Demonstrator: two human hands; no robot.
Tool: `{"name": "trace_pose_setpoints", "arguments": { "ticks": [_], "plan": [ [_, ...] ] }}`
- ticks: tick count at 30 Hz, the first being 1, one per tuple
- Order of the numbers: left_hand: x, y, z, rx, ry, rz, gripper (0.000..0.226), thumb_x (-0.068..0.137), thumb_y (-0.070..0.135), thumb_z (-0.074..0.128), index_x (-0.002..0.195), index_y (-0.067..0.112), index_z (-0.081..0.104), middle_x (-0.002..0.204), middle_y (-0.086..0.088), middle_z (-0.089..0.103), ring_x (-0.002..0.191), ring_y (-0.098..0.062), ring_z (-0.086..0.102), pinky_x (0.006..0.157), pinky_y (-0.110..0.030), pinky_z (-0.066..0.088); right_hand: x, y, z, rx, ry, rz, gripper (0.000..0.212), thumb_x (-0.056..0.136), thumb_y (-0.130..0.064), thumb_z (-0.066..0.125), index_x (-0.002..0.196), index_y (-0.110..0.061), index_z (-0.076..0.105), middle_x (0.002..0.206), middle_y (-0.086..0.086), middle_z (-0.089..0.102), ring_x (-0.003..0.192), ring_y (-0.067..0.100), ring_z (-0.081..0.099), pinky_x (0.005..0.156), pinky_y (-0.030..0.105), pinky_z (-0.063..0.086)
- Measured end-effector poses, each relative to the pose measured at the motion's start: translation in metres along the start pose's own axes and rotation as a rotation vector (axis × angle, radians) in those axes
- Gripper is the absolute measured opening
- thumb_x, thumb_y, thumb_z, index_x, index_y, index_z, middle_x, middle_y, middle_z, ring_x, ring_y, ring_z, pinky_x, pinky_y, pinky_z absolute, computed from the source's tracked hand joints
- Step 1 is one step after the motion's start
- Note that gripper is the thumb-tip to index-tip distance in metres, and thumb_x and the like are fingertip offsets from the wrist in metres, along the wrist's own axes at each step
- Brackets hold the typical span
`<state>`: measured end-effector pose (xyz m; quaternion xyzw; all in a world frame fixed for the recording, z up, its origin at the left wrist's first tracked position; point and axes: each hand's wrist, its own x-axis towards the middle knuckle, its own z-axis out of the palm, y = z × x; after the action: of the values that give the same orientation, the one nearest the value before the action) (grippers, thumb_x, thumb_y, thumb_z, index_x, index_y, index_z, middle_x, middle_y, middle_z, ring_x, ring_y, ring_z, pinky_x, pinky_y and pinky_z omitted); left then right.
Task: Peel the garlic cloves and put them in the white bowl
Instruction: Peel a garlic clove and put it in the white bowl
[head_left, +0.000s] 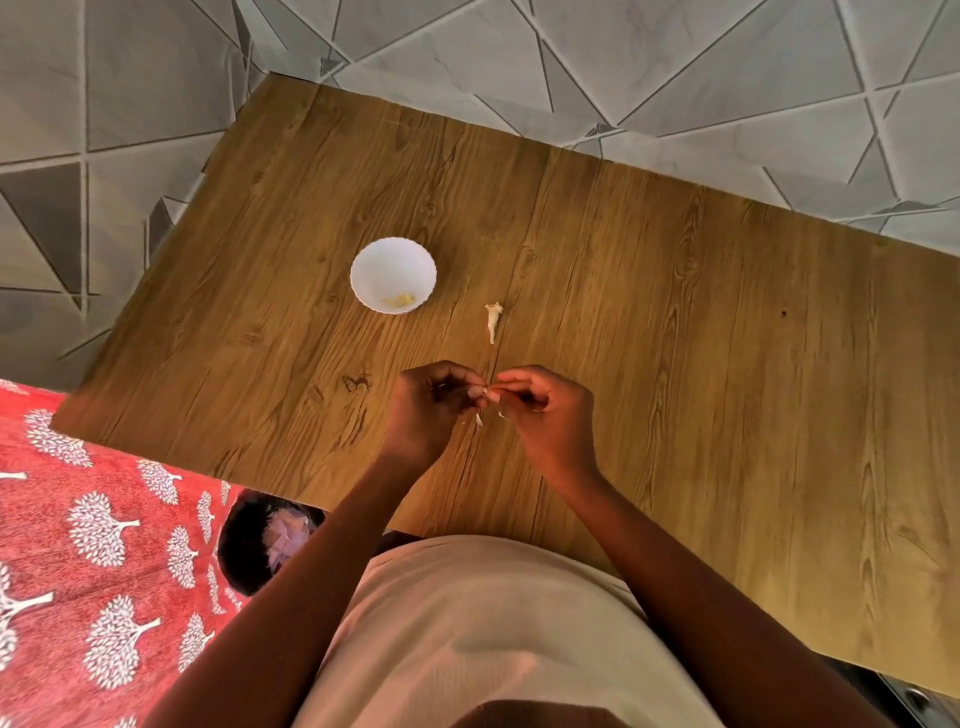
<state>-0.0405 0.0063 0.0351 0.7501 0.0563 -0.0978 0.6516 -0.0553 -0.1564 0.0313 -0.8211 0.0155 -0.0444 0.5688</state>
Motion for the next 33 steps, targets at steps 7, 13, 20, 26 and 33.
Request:
{"name": "trace_pose_setpoints", "arguments": {
  "ticks": [7,13,20,26,33],
  "plan": [
    [-0.003,0.000,-0.002,0.074,-0.008,0.079,0.009,0.092,-0.009,0.066,0.093,-0.004,0.073,0.082,-0.007,0.075,0.077,-0.012,0.074,0.072,-0.021,0.058,0.002,-0.004,0.002,0.148,-0.024,0.178,0.015,0.080,-0.009,0.084,0.094,-0.008,0.077,0.080,0.001,0.077,0.073,0.019,0.076,0.070,0.046,0.063],
    [-0.003,-0.005,-0.008,0.162,0.002,0.129,0.018,0.091,-0.009,0.067,0.091,0.007,0.076,0.084,-0.005,0.075,0.080,-0.020,0.075,0.076,-0.038,0.063,0.005,-0.012,0.003,0.270,-0.040,0.321,0.014,0.077,0.000,0.083,0.088,-0.003,0.075,0.072,0.012,0.075,0.064,0.030,0.074,0.063,0.036,0.060],
    [-0.005,-0.003,-0.010,0.180,0.005,0.150,0.014,0.091,-0.009,0.067,0.093,0.001,0.076,0.083,-0.005,0.075,0.076,-0.015,0.074,0.072,-0.030,0.062,0.005,-0.020,0.006,0.346,-0.015,0.422,0.014,0.075,0.007,0.082,0.085,0.002,0.073,0.069,0.018,0.072,0.059,0.026,0.068,0.058,0.029,0.057],
    [-0.008,-0.001,-0.012,0.177,-0.027,0.149,0.015,0.093,-0.008,0.065,0.095,0.001,0.076,0.084,-0.003,0.076,0.078,-0.013,0.074,0.072,-0.022,0.059,0.003,-0.025,0.009,0.349,0.011,0.521,0.013,0.074,0.007,0.081,0.084,0.002,0.074,0.069,0.016,0.072,0.058,0.020,0.067,0.056,0.028,0.056],
    [-0.010,-0.005,-0.008,0.175,0.003,0.174,0.018,0.092,-0.007,0.067,0.103,0.002,0.078,0.094,-0.003,0.076,0.083,-0.012,0.073,0.074,-0.024,0.060,0.002,-0.024,0.012,0.391,0.065,0.575,0.015,0.076,0.007,0.081,0.087,0.003,0.073,0.070,0.015,0.073,0.058,0.018,0.067,0.055,0.024,0.054]
  ]
}}
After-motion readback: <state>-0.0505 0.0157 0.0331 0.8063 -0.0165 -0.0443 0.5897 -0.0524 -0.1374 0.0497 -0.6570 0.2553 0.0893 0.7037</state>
